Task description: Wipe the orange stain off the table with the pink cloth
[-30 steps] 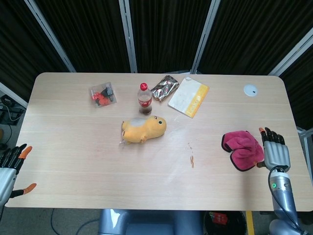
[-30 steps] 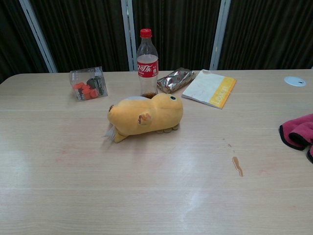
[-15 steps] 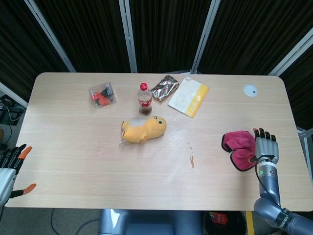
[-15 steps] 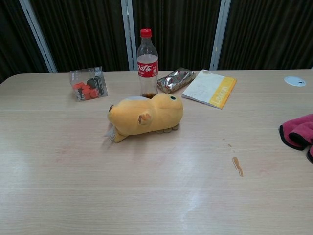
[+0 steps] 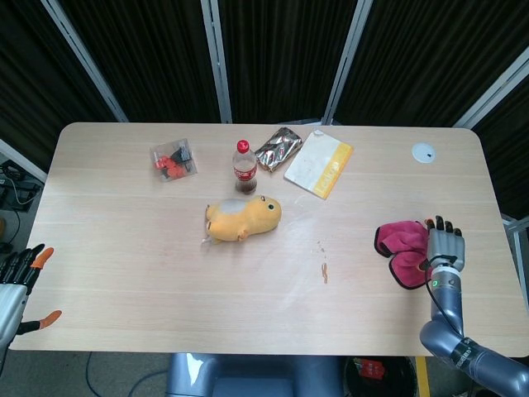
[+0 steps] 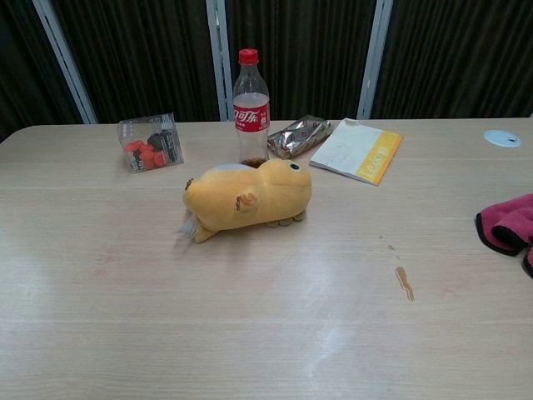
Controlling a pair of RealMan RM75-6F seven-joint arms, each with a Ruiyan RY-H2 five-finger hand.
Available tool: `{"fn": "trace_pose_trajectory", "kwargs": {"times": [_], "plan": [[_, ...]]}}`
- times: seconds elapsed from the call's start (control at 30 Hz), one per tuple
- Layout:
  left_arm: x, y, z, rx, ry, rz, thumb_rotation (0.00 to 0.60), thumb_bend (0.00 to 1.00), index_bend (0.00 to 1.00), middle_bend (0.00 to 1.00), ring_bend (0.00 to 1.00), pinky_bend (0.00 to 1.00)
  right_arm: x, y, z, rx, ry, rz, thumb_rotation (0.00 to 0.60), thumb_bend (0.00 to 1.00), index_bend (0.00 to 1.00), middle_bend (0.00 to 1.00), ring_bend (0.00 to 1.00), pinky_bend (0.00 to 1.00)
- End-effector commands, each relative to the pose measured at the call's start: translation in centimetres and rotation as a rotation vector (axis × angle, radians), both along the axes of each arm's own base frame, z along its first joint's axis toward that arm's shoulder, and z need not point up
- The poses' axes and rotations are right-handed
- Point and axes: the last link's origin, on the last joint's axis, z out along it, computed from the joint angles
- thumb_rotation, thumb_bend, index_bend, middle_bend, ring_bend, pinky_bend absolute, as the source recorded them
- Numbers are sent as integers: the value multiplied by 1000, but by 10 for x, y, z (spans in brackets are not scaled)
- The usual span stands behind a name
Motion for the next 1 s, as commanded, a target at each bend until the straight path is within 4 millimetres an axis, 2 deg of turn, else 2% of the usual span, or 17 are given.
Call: {"fn": "trace_pose_trajectory", "kwargs": {"times": [0.03,0.1,0.2,0.37,0.47,0.7,1.0], "plan": [[0,0,0,0,0,1,600,0,13,0,0,0,-3,-3,-5,5,-1,3,600,50,145,41,0,147],[0,0,0,-1,0,3,600,0,15,0,0,0,-4,-5,-6,-5,-8,6,600,64,169,65,0,173],[0,0,-1,-3,0,8,600,0,18,0,0,0,-3,-10,-9,-29,-19,28,600,109,245,150,42,275],[-1,1,-1,-2,-2,14,600,0,24,0,0,0,-1,-11,-13,-66,-16,82,600,221,503,441,379,558],[-1,0,0,-1,-4,15,600,0,25,0,0,0,2,-8,-15,-63,-27,107,600,237,601,541,474,626],[0,-1,0,6,-10,8,600,0,38,0,0,0,18,3,-20,-44,-54,175,600,250,717,608,534,716],[1,-2,1,12,-14,0,600,0,45,0,0,0,72,26,-38,13,-160,295,600,253,726,615,536,717]]}}
